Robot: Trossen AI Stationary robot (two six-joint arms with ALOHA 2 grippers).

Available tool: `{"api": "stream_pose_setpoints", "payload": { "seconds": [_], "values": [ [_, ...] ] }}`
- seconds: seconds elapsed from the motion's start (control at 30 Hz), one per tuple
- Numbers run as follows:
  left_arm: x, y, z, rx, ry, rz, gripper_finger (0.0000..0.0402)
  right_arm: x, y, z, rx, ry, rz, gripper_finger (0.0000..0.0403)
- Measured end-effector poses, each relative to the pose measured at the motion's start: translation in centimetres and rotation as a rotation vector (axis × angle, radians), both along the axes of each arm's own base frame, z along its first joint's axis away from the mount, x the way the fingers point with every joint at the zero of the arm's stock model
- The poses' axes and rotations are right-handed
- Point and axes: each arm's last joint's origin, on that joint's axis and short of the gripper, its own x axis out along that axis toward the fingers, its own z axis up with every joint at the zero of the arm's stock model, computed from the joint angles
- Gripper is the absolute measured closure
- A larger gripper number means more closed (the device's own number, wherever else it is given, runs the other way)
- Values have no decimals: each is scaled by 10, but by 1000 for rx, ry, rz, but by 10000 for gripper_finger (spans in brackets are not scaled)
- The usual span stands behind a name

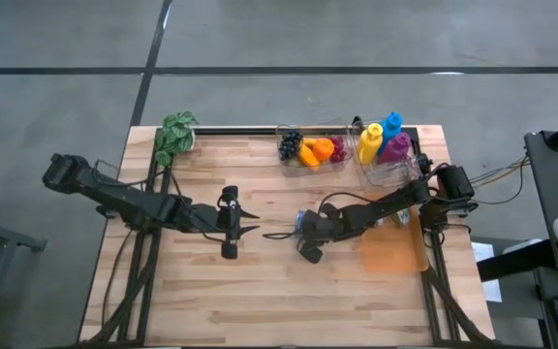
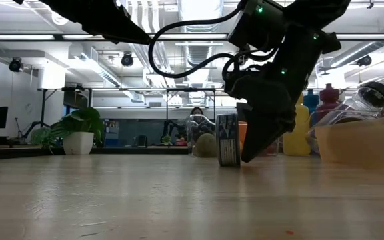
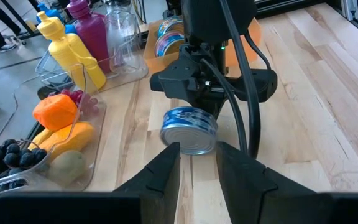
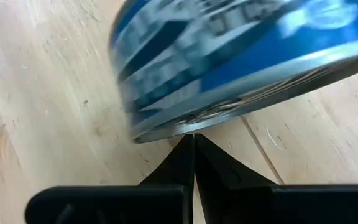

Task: Pick & Place Food Item
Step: Put the blue tuna can into the orange bin

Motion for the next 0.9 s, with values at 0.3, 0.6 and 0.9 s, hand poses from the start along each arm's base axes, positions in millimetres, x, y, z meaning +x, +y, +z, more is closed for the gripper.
{"api": "stream_pose_setpoints", "payload": {
  "seconds": [0.3,0.6,0.9],
  "values": [
    [-1,0,-4,2,12,1,293,-5,-2,8,-35,11,-13,394],
    [-1,0,-3,1,10,1,293,-19,2,37,-102,-29,-48,394],
    [-1,0,-3,1,9,1,293,-24,9,58,-133,-115,-50,394]
  ]
}}
